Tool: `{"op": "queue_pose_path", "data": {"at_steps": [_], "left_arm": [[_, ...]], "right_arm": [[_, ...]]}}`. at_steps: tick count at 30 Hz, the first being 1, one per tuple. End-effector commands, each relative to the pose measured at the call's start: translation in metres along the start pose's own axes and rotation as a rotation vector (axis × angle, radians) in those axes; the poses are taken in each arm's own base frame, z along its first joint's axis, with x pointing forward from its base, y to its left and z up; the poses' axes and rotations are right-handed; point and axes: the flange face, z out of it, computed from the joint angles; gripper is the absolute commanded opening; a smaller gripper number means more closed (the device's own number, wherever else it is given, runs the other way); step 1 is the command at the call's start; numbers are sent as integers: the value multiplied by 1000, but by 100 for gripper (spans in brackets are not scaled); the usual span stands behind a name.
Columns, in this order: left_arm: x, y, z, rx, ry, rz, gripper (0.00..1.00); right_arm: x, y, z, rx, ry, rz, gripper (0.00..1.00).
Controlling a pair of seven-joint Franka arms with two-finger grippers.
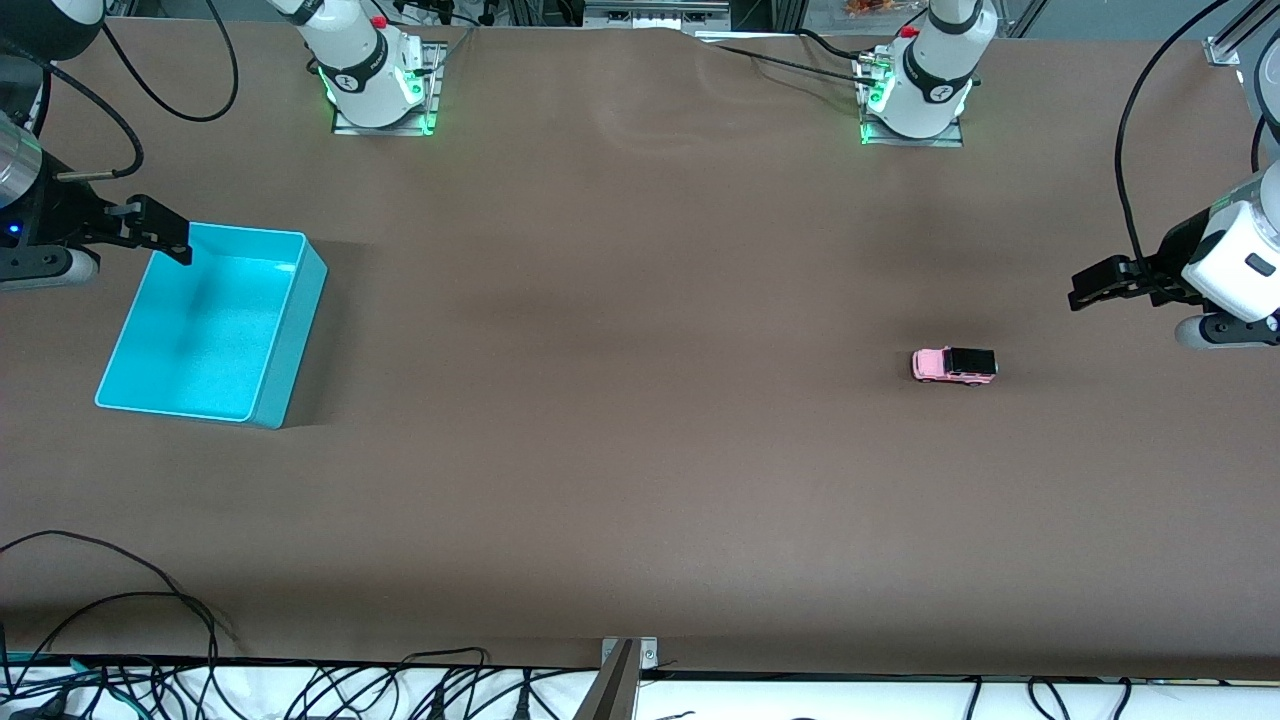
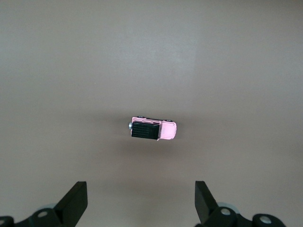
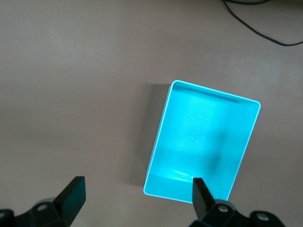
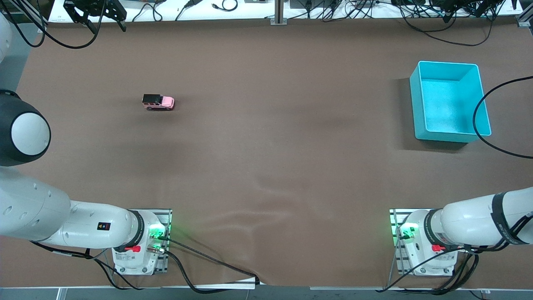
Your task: Wind and store pink jeep toy
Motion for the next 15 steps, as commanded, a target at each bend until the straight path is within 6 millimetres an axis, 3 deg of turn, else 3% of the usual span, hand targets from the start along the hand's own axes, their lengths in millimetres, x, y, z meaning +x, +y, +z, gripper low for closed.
{"op": "queue_pose_path", "data": {"at_steps": [1,15], "left_arm": [[-1,-1,-1,-23,-5,13,100],[-1,-1,-1,-23,-7,13,100]], "right_arm": [[2,1,-4,-16,6,-12,100],[3,2,-4,-22,6,-9,100]]}}
